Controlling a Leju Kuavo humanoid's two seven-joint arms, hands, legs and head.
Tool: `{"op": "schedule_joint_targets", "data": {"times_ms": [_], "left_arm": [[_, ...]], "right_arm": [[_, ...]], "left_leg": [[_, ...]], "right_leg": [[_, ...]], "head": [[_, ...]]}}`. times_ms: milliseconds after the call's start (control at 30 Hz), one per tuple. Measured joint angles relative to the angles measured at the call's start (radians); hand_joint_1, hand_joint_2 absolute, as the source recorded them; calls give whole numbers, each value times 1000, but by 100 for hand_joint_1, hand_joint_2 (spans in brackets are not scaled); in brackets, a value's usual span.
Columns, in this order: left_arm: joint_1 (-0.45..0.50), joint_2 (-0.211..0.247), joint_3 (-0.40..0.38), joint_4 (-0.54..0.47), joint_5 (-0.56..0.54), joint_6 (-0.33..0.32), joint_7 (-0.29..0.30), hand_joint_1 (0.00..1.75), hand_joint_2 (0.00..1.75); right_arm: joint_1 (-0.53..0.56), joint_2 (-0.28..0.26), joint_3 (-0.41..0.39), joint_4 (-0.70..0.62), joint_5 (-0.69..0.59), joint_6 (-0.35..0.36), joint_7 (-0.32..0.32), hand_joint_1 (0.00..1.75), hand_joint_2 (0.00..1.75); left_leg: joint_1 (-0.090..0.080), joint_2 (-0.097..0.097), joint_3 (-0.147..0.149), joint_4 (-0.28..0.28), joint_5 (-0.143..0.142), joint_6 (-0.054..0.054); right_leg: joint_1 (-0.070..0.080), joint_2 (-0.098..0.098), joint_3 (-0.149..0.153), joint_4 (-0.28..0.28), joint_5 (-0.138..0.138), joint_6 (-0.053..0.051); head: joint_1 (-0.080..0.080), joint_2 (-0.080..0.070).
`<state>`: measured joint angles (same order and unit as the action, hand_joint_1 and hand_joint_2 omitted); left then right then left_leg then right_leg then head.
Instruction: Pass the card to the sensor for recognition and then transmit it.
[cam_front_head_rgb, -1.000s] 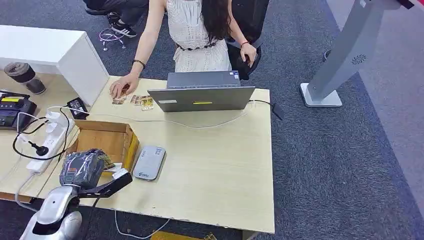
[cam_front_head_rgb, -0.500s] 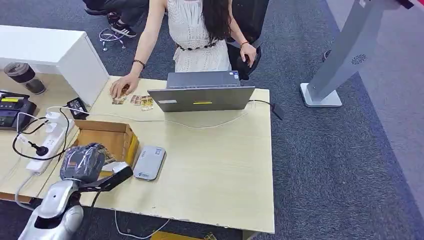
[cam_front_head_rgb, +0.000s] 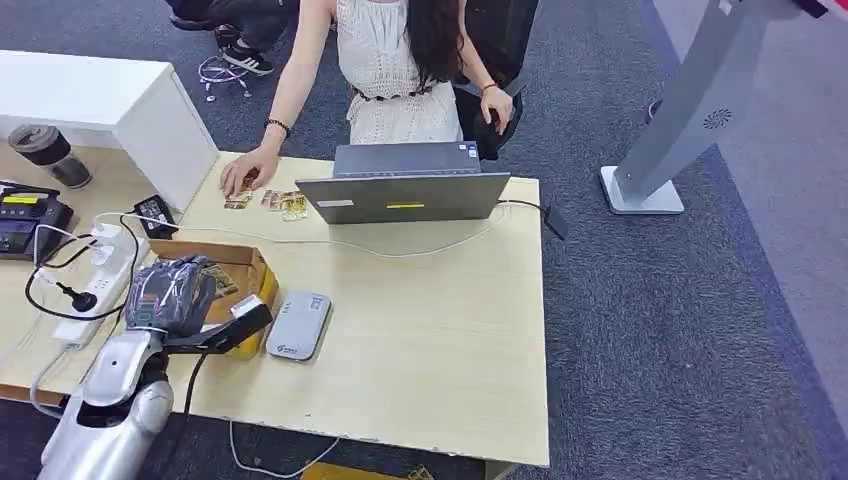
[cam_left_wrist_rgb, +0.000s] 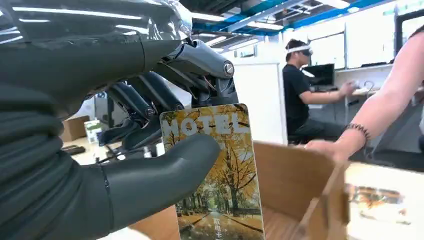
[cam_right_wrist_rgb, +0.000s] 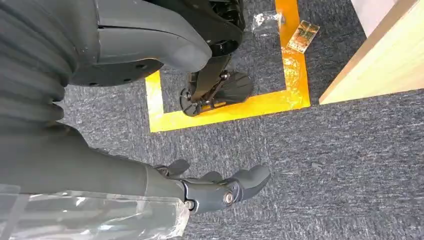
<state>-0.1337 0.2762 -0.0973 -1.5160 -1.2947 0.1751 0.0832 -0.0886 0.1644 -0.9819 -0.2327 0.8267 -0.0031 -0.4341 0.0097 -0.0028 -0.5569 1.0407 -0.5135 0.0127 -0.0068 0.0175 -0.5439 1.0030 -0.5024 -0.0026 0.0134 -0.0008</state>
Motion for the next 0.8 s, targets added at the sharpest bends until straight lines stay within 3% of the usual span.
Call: {"op": "schedule_joint_targets", "data": {"times_ms": [400, 800], "left_arm": [[-93, 1, -44, 2, 19, -29, 5, 175, 175], [-439, -12, -148, 119, 101, -98, 35, 175, 175]], "right_arm": [[-9, 0, 0, 0, 3, 3, 0, 0, 175], [-50, 0, 1, 1, 5, 6, 21, 0, 175]], "left_leg": [[0, 0, 0, 0, 0, 0], [0, 0, 0, 1, 2, 1]], "right_leg": [[0, 0, 0, 0, 0, 0], [0, 1, 0, 0, 3, 1]], "head": [[0, 0], [0, 0]]}}
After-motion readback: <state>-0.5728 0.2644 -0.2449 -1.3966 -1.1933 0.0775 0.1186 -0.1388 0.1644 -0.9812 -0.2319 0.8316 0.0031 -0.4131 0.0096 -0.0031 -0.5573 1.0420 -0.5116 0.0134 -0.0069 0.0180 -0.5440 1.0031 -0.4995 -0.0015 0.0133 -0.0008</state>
